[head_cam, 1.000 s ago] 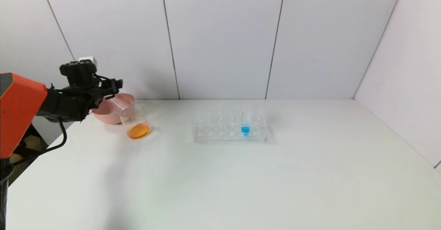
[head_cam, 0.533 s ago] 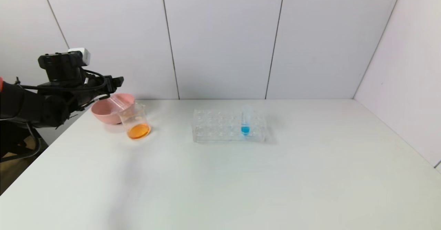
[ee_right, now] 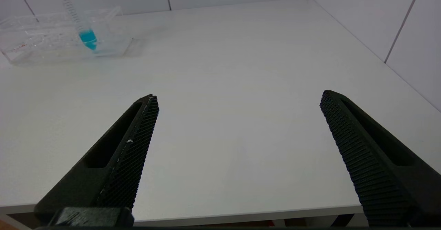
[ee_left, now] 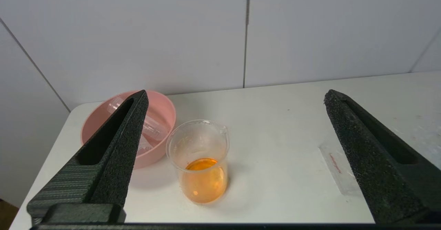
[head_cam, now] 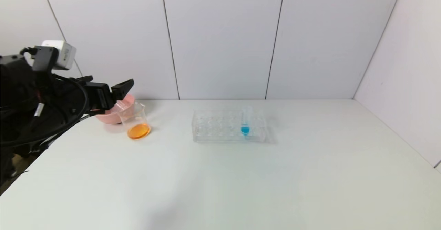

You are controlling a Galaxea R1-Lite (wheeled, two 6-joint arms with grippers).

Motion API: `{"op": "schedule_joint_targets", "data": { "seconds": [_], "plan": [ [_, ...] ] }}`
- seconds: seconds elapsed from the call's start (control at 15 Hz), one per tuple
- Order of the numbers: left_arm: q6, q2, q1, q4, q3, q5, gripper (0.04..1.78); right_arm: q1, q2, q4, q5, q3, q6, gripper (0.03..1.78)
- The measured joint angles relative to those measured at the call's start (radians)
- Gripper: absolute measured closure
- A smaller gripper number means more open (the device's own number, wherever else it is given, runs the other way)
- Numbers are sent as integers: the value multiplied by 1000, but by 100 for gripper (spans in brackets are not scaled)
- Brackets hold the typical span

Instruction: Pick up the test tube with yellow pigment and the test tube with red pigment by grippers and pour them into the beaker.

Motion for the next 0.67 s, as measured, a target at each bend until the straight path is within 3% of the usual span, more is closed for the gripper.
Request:
{"op": "schedule_joint_targets", "data": {
  "seconds": [0.27, 0.67],
  "plan": [
    [29, -345, -32, 188, 83, 2, 4, 0, 0, 0, 0, 0, 0, 10],
    [94, -829, -40, 637, 63, 59, 4, 0, 0, 0, 0, 0, 0, 10]
  ]
}}
